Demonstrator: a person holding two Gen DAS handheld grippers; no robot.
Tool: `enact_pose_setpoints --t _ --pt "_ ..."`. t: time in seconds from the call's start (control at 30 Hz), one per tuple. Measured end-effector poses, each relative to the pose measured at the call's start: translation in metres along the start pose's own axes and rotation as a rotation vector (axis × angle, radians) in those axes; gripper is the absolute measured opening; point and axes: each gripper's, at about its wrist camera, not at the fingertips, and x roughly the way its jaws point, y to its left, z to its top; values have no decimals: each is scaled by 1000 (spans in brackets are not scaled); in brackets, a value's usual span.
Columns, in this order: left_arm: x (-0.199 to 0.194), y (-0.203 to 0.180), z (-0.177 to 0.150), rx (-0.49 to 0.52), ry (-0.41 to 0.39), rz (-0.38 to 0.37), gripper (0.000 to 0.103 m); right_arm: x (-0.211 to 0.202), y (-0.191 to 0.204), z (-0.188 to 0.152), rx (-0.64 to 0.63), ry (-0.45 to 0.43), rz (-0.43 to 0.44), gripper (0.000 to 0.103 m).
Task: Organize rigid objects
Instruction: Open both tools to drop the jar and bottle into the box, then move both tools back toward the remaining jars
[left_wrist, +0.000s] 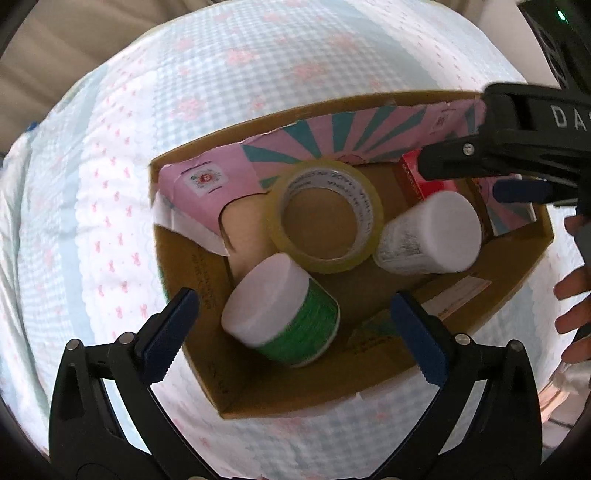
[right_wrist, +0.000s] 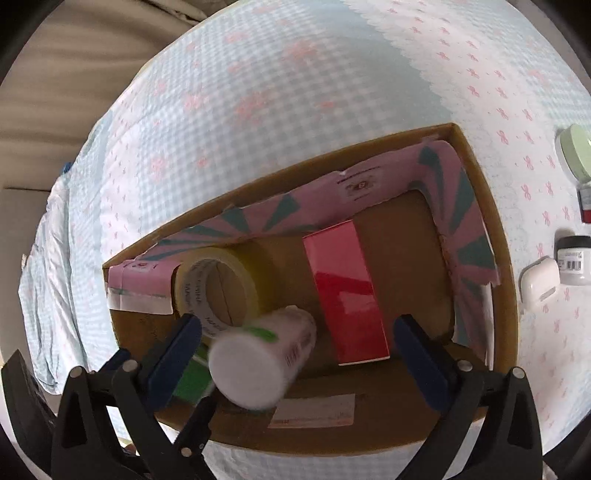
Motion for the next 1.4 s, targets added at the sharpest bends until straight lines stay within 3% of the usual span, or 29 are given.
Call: enact_pose_setpoints --t 0.43,0.9,1.17,1.27,1.4 --pt "-39 5 -12 -70 -61 11 103 -37 3 -17 -29 -83 35 103" --pt "-159 -3 -24 -151 -168 34 103 -143 23 -65 -113 -161 11 103" --pt "-231 -39 -25 -152 -293 36 103 -225 -1 -91 -217 -218 -134 103" --pt "-252 -66 -21 -144 -333 10 103 -258 -26 -94 -226 -272 -142 103" --pt "-267 -110 -13 -128 -358 44 103 -295 -62 -92 -230 -323 -161 103"
